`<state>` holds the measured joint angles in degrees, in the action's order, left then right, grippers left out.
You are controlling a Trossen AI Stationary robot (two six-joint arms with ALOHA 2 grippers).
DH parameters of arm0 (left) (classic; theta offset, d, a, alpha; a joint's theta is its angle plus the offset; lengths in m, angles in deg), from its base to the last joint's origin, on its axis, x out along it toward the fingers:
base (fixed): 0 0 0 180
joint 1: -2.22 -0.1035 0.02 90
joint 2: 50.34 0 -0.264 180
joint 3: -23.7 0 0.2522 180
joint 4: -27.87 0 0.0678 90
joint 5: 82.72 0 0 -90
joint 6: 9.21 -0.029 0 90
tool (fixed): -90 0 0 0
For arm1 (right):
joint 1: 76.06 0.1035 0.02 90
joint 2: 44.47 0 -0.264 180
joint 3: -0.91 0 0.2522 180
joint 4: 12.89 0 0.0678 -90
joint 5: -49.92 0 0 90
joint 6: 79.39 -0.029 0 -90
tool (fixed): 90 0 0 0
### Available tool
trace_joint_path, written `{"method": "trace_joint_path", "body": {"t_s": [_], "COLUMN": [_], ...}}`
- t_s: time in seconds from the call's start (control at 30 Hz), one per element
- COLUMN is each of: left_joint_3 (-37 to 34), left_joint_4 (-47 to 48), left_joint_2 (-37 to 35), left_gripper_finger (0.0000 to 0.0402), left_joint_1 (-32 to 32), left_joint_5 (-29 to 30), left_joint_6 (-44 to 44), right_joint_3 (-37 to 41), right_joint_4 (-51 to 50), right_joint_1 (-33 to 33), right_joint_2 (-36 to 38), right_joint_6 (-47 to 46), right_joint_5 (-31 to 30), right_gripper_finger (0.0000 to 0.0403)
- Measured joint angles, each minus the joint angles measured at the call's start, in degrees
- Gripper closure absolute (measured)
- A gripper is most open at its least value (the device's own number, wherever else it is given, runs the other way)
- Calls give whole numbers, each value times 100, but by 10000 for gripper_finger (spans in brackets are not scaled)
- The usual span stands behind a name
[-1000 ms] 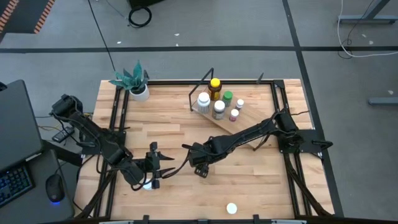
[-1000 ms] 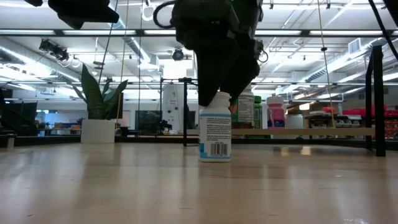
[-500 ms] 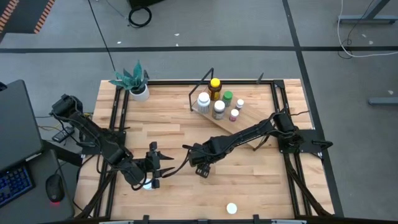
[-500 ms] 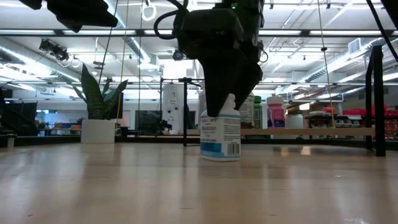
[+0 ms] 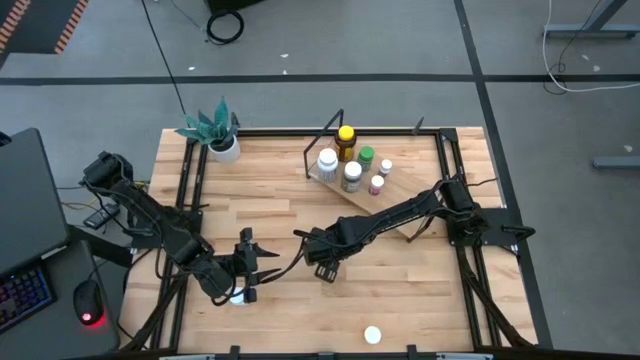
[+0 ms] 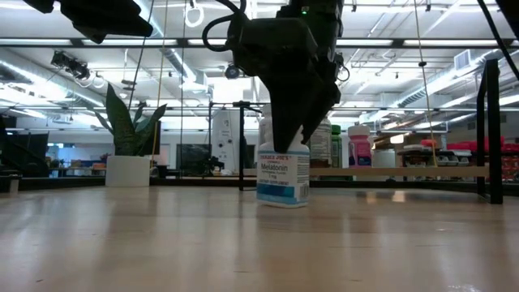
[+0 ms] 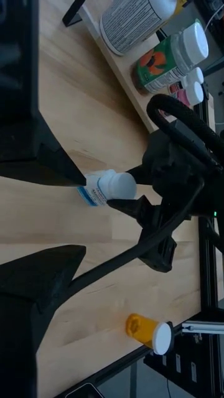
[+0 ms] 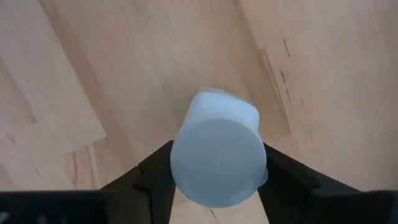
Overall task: Pick and place medicine bottles onto shelf by color
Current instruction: Put the white and blue pill bottle on the shelf
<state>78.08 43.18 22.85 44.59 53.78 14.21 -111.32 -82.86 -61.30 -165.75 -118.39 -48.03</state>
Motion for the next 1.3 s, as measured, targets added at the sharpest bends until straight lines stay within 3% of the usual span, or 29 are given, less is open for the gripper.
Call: {"method": "trace_joint_path", "body": {"t_s": [0.17, 0.5, 0.73, 1.03, 1.3], "left_joint_3": [0, 0, 0, 0, 0], "left_joint_4": [0, 0, 0, 7, 4], "left_joint_2": [0, 0, 0, 4, 4], "left_gripper_finger": [230, 230, 230, 230, 230], "left_joint_1": [0, -1, 30, 31, 31], "left_joint_5": [0, -2, -2, -2, -2], "left_joint_6": [2, 9, 9, 7, 7], "right_joint_3": [-2, 0, 0, 0, 0], "right_joint_4": [-2, 16, 167, -110, -164], "right_joint_1": [0, -4, -109, -227, -225], "right_joint_2": [0, -2, -2, -2, -5], "right_joint_6": [18, 63, -126, -456, -361], "right_joint_5": [1, 4, 4, 2, 0], "right_gripper_finger": [213, 80, 37, 64, 153]}}
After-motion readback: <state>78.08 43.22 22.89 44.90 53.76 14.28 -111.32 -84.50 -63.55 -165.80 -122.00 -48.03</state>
